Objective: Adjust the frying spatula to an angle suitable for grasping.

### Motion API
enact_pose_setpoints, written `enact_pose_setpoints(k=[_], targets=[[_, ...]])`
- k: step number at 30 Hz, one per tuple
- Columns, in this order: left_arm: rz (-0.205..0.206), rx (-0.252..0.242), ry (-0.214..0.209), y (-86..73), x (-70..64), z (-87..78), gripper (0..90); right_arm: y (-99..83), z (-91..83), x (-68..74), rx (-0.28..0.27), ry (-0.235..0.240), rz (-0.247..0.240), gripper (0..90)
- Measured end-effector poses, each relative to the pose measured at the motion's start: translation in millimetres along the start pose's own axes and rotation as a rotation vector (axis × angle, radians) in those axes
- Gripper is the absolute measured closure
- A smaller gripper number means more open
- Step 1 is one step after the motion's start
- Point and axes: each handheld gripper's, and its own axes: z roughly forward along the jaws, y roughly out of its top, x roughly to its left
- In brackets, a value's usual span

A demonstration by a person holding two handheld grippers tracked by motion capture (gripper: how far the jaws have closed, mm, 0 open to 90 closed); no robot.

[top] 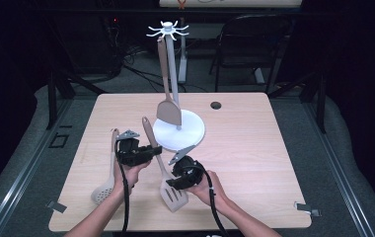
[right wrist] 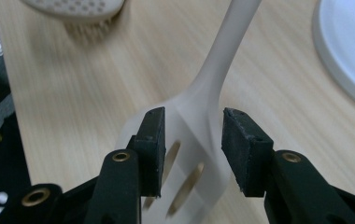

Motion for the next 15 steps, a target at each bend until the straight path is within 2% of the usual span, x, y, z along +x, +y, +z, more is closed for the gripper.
enact_pose_setpoints(k=[5, 9, 10, 12, 14, 15], targets=[[0.018, -0.010, -0.007, 0.7, -4.4, -3.3, 70.9, 9.5, 6.8, -2.3, -0.041, -0.006, 0.013, 60.2], [0.032, -0.015, -0.015, 1.0, -6.6, -5.2, 71.3, 14.5, 10.1, -3.8, -0.052, -0.008, 0.011, 62.3], [0.038, -0.019, -0.021, 1.0, -8.4, -6.5, 71.4, 16.0, 12.7, -4.6, -0.054, -0.006, 0.005, 65.9], [0.039, -0.025, -0.026, 0.7, -9.0, -7.1, 71.4, 15.8, 13.8, -5.1, -0.057, -0.006, 0.006, 66.9], [0.041, -0.032, -0.047, -0.4, -9.7, -8.0, 71.6, 13.3, 12.8, -9.8, -0.077, 0.020, 0.027, 69.9], [0.043, -0.036, -0.052, -1.0, -10.2, -7.7, 71.6, 12.7, 11.9, -9.9, -0.078, 0.018, 0.033, 70.3]])
